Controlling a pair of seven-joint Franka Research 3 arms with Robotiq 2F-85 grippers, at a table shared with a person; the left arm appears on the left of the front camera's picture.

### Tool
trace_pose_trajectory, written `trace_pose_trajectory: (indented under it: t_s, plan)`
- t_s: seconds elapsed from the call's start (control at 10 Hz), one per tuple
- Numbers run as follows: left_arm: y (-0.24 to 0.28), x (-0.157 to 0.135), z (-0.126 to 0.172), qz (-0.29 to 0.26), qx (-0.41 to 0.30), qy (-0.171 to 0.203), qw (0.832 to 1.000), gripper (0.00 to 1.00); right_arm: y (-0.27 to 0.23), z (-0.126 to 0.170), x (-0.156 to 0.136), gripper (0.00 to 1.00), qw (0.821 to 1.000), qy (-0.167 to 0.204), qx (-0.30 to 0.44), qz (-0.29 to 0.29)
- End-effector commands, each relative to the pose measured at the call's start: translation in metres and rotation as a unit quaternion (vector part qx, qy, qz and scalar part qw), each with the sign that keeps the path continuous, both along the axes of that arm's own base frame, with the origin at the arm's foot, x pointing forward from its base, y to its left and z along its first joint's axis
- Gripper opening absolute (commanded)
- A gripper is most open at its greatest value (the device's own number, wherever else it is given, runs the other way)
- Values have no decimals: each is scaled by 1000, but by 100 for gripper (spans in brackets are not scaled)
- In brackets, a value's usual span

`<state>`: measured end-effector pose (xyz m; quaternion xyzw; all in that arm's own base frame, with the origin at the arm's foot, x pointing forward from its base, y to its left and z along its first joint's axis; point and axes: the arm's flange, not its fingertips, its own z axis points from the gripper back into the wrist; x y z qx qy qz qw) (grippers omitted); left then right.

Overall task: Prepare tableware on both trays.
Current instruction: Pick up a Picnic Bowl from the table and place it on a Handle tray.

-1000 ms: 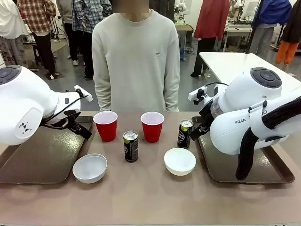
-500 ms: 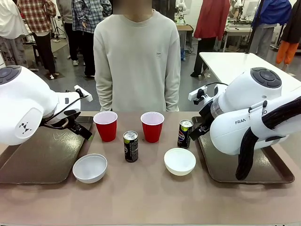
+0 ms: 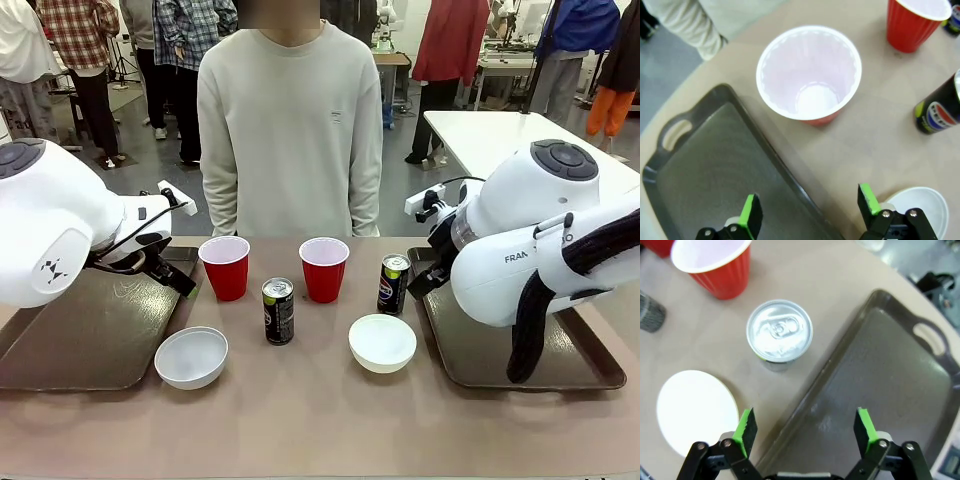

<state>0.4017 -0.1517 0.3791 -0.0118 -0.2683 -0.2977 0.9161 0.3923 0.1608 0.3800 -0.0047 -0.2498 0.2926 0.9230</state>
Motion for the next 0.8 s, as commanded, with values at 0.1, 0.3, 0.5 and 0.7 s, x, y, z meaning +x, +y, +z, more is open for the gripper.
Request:
trace_pose_trajectory:
  t_s: [0.1, 0.3, 0.5, 0.7]
  plan:
    - [59, -103, 48, -65, -19, 32, 997, 100, 22, 39, -105, 100, 996, 54, 13, -74]
    - [98, -152, 18, -89, -42, 106, 989, 100, 15, 12, -178, 100, 989, 118, 53, -76]
    - [100, -163, 4, -83, -6, 101, 991, 100, 55, 60, -87, 100, 994, 88, 15, -64]
    - [56, -52, 84, -87, -43, 107, 990, 100, 55, 60, -87, 100, 994, 88, 15, -64]
